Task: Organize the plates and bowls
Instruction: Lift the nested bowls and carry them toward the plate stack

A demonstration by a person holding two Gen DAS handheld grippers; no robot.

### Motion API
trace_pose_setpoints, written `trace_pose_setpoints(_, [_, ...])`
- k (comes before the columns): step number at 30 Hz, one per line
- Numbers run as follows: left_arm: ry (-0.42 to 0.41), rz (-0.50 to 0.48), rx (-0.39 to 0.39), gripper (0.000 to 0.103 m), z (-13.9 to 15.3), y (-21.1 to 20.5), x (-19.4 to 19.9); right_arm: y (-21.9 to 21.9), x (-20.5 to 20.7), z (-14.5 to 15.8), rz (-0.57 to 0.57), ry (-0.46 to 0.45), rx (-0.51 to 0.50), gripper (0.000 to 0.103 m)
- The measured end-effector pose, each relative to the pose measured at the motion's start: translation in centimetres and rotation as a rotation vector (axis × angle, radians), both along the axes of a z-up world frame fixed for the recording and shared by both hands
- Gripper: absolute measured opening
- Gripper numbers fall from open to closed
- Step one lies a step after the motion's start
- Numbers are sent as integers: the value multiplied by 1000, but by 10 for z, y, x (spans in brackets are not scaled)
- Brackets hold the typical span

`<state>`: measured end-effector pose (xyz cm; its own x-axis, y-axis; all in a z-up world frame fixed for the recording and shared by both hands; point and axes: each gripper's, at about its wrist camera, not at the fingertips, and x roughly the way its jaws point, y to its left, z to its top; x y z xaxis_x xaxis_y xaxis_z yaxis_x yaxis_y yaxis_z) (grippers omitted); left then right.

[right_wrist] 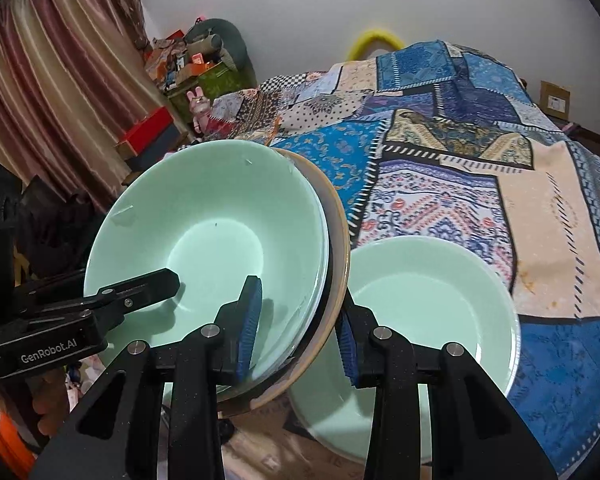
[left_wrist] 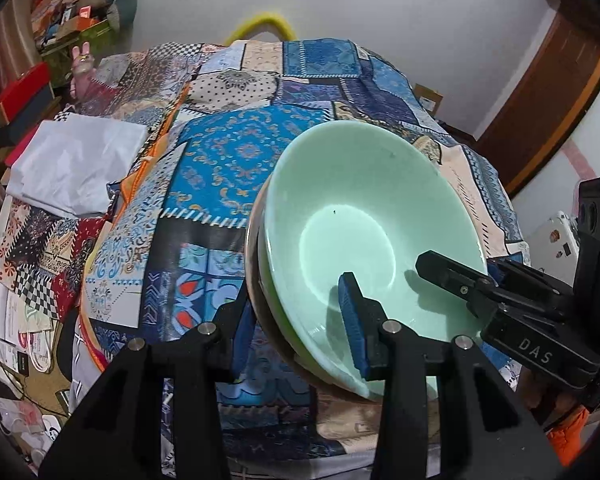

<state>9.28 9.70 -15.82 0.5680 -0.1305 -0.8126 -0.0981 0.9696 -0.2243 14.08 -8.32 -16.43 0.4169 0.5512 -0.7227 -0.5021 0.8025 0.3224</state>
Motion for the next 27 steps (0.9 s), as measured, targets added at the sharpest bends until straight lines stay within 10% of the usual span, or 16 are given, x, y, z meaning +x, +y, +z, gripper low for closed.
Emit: trace_pose_setpoints(27, [54, -137, -21, 40, -21, -79, 31, -76, -2, -12, -140, 38, -4, 32])
